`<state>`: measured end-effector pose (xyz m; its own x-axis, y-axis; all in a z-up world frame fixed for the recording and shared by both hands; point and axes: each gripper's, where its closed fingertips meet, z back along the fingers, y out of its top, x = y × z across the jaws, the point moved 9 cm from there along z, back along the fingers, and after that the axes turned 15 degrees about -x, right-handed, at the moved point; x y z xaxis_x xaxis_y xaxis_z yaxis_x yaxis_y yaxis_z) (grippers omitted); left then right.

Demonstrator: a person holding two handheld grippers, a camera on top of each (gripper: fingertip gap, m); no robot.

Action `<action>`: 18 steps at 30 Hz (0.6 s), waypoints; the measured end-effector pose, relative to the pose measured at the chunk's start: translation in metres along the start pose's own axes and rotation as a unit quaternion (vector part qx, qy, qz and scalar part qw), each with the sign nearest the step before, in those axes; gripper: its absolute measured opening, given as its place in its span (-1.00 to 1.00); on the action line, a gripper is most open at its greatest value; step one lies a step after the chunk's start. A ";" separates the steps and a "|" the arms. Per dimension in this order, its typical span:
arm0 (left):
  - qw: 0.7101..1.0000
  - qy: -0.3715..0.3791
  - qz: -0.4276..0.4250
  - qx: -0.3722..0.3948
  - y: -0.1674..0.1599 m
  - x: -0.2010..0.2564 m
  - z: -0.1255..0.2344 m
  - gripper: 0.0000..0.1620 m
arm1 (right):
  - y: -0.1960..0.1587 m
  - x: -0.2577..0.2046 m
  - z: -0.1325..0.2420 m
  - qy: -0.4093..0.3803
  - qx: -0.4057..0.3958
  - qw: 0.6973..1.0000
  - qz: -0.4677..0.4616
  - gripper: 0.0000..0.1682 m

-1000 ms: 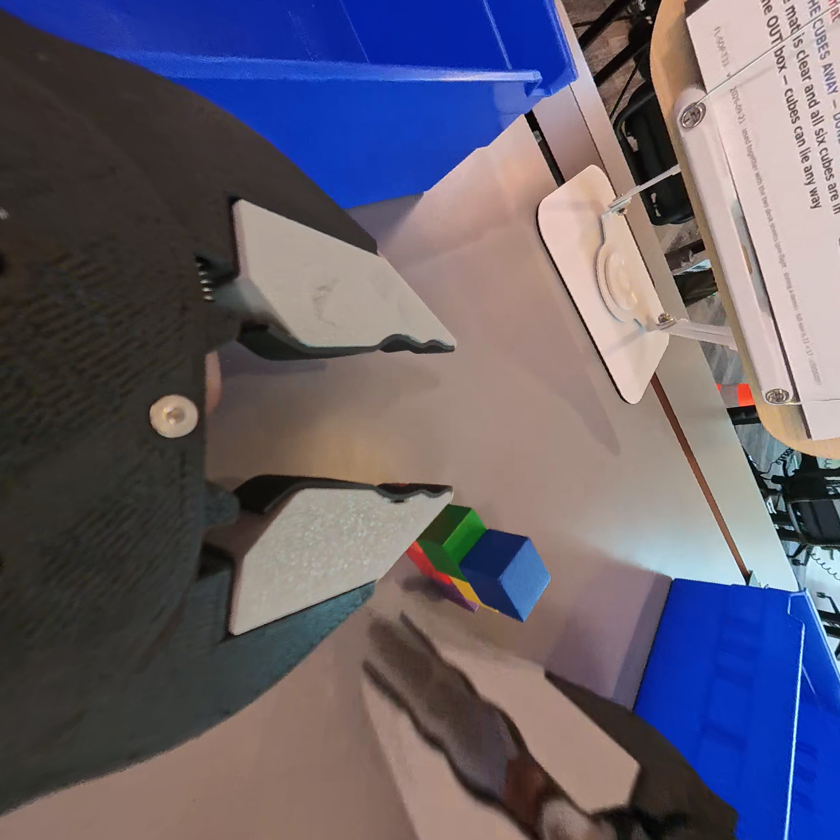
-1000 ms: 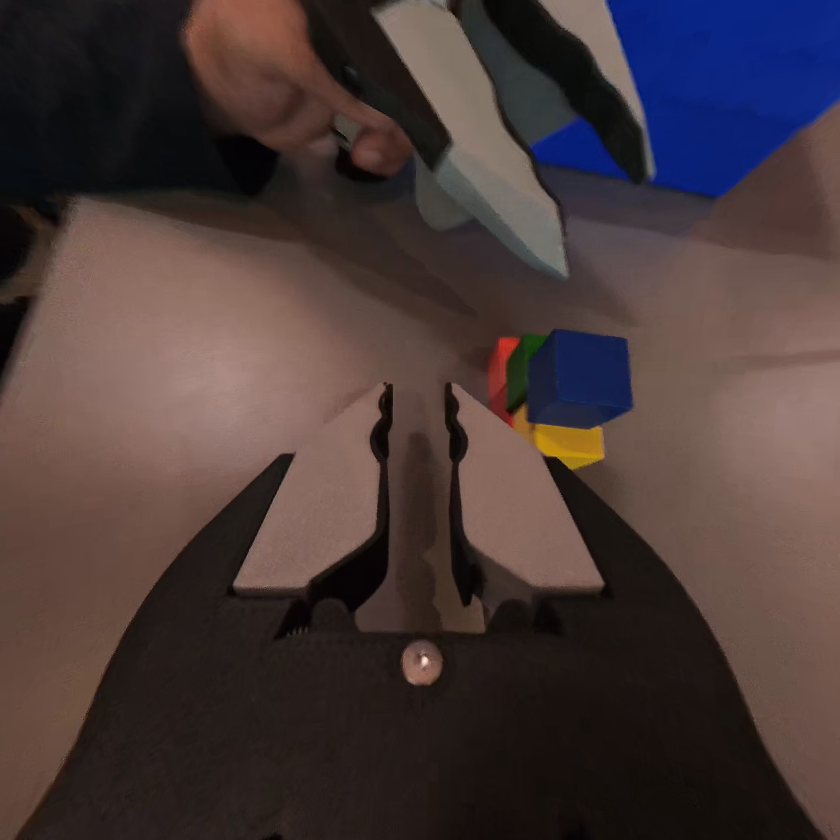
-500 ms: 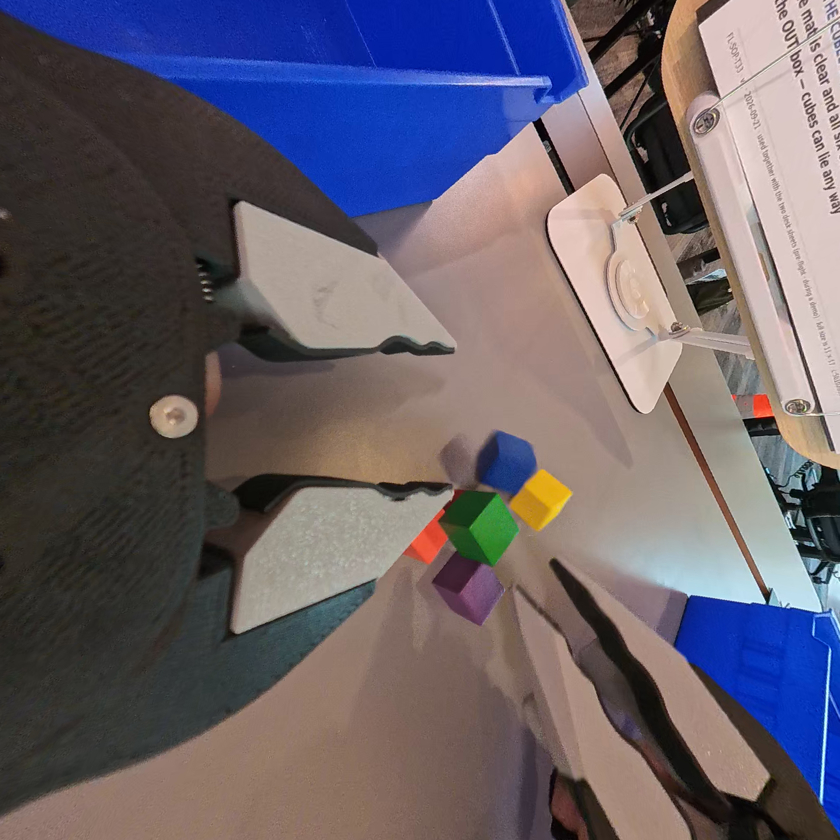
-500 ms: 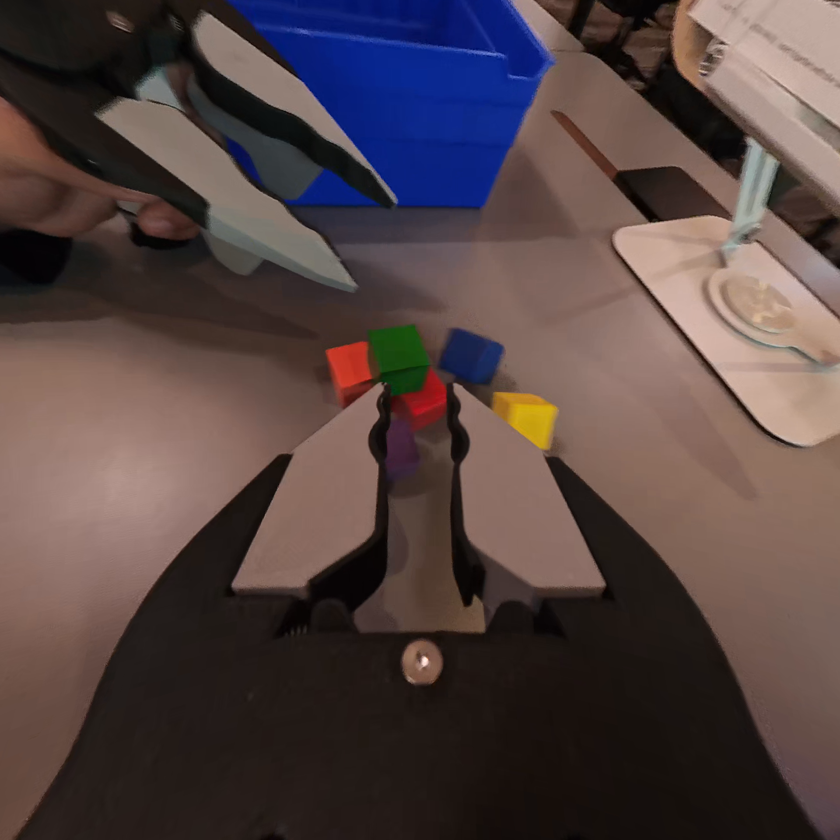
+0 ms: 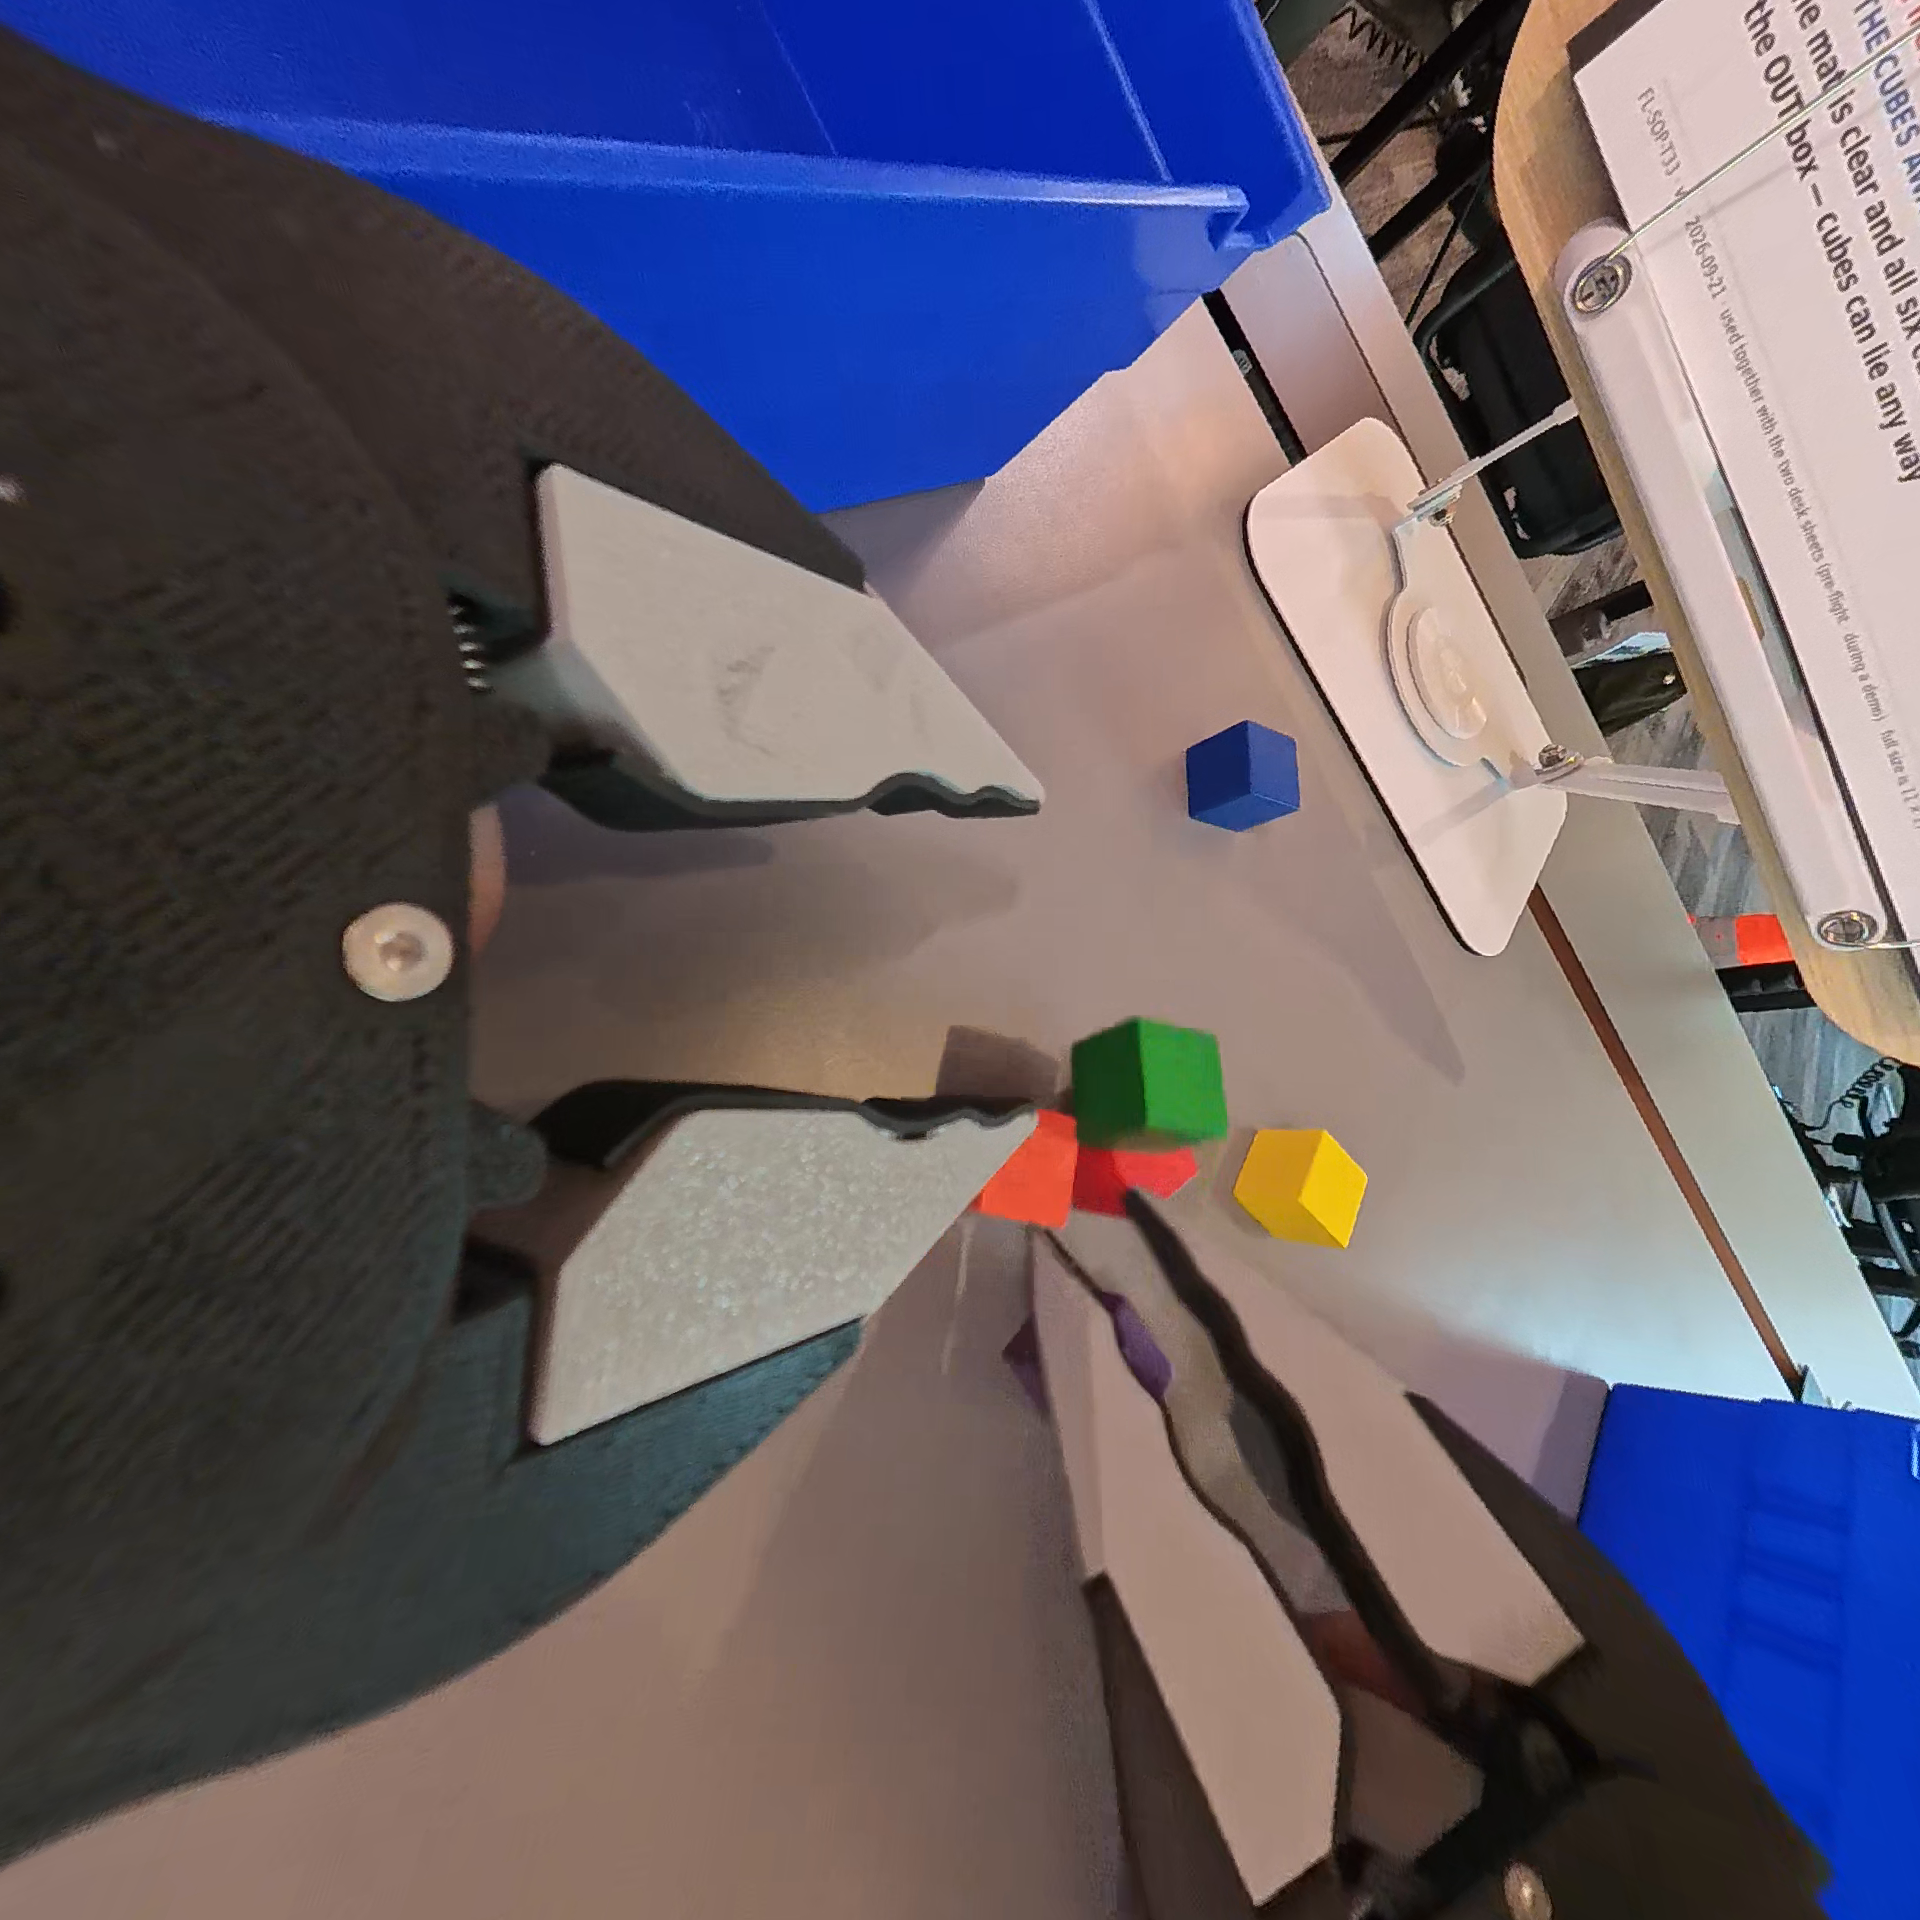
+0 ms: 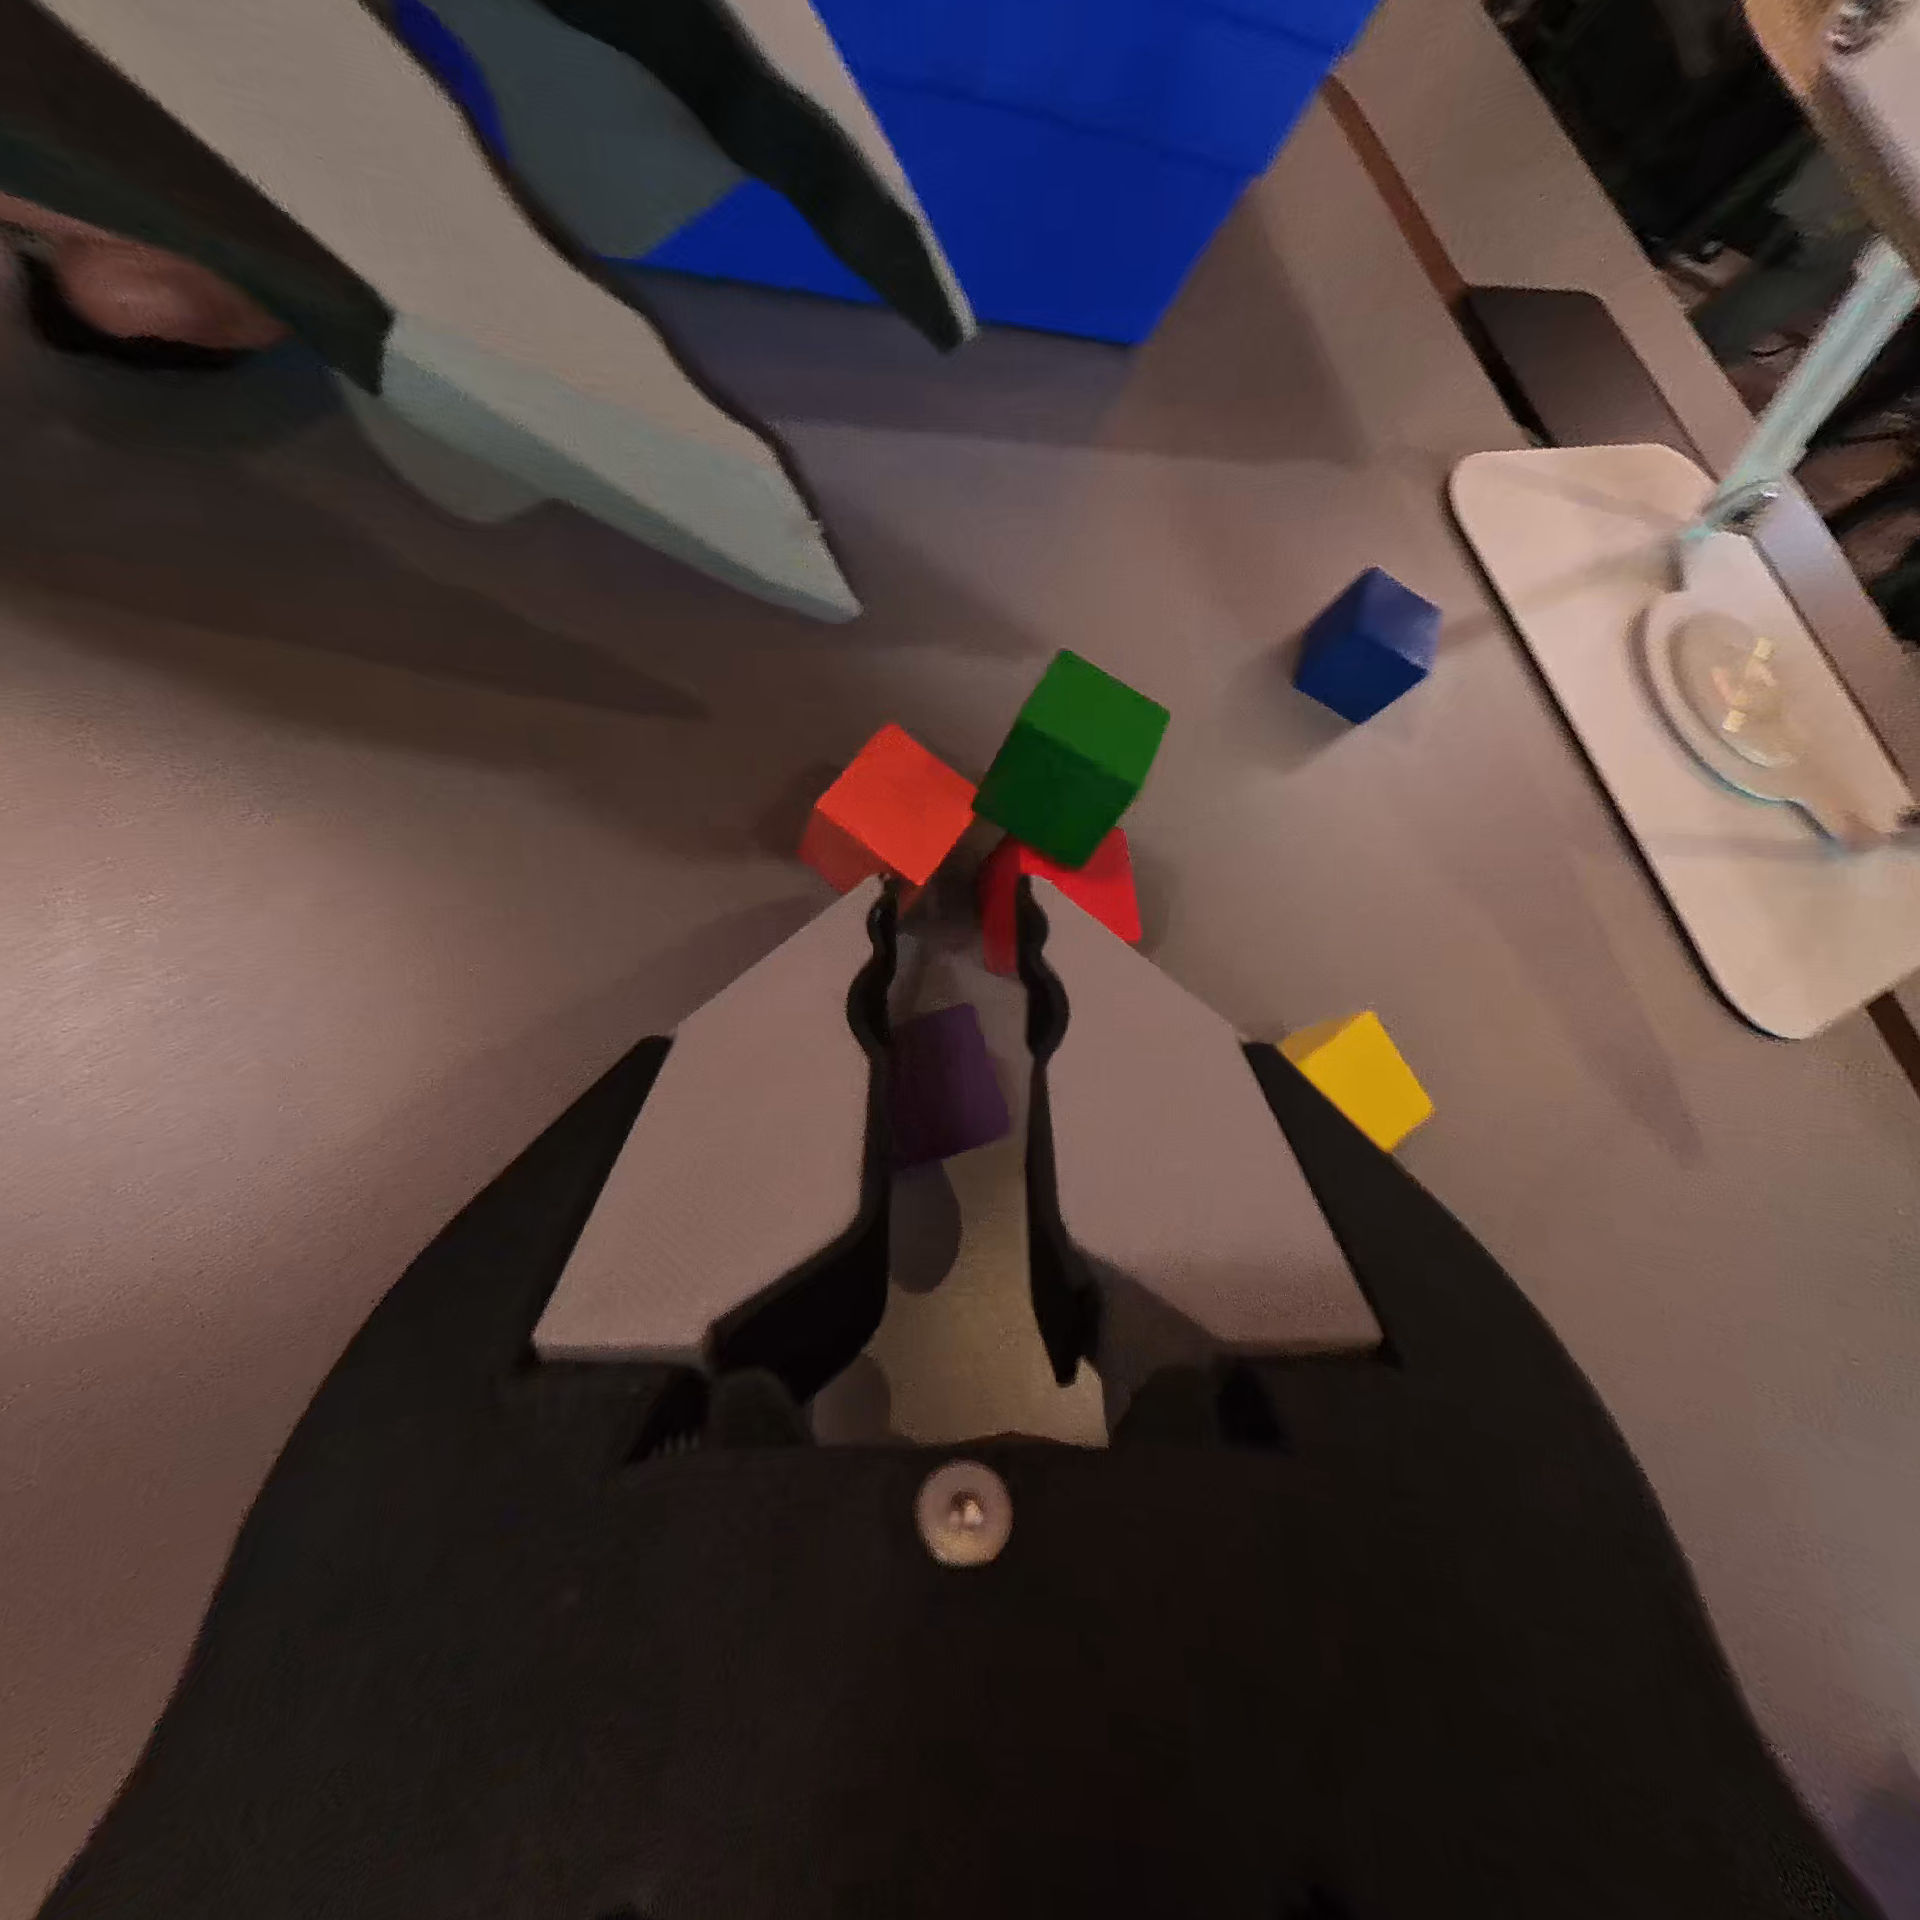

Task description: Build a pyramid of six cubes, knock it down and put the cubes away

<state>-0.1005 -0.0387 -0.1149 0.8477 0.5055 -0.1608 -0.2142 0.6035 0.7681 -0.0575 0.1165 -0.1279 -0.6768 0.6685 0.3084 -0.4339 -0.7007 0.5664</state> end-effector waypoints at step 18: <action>0.997 0.025 -0.063 0.042 -0.003 0.006 0.001 -0.51 | -0.042 0.055 0.019 -0.097 0.082 0.978 -0.168 -0.60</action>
<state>-0.0941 -0.0377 -0.1178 0.8402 0.4594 -0.2882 -0.0642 0.6118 0.7884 -0.0652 0.1873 -0.1198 -0.3807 0.8996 0.2139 -0.5009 -0.3951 0.7700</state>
